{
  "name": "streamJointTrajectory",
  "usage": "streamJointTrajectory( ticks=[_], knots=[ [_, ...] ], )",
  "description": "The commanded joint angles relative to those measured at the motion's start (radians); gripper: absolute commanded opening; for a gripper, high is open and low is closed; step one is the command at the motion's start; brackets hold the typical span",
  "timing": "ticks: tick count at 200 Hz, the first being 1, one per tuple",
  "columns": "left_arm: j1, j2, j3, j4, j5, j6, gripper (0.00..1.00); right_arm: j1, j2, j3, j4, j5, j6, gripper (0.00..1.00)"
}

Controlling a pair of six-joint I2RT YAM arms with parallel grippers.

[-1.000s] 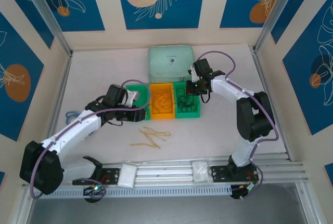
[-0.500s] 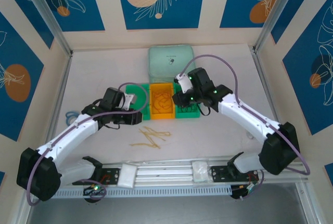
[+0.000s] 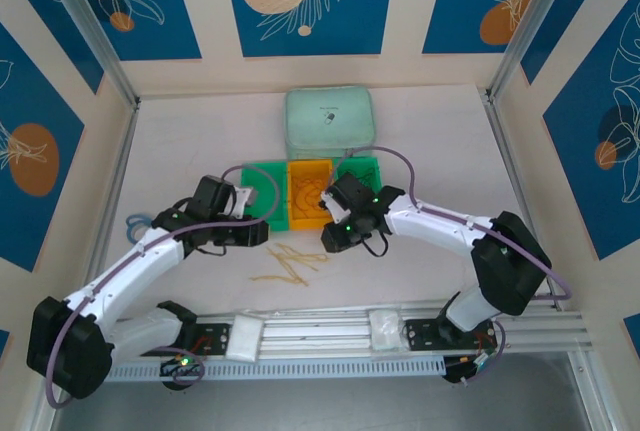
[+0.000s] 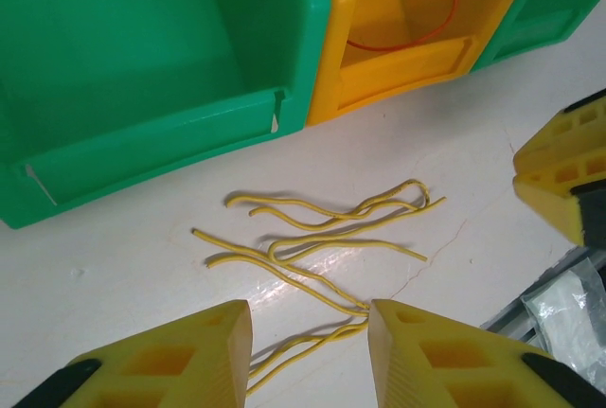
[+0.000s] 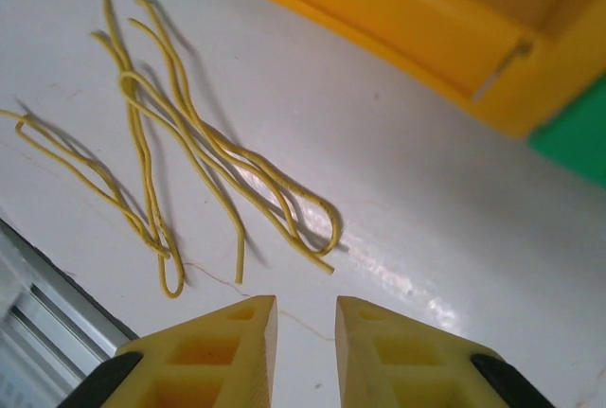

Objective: Untangle the cables

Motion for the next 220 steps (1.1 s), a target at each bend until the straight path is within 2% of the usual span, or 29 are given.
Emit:
streamJointTrajectory(
  ticks=[1, 110, 220],
  knots=[
    [0.014, -0.018, -0.018, 0.009, -0.015, -0.005, 0.37, 0.013, 0.018, -0.020, 0.020, -0.042, 0.156, 0.25],
    [0.014, -0.054, -0.036, 0.007, -0.013, 0.000, 0.38, 0.023, 0.144, -0.044, 0.056, -0.052, 0.248, 0.24],
    [0.015, -0.065, -0.030, -0.006, -0.016, 0.007, 0.38, -0.004, 0.172, -0.067, 0.139, -0.108, 0.253, 0.24]
  ],
)
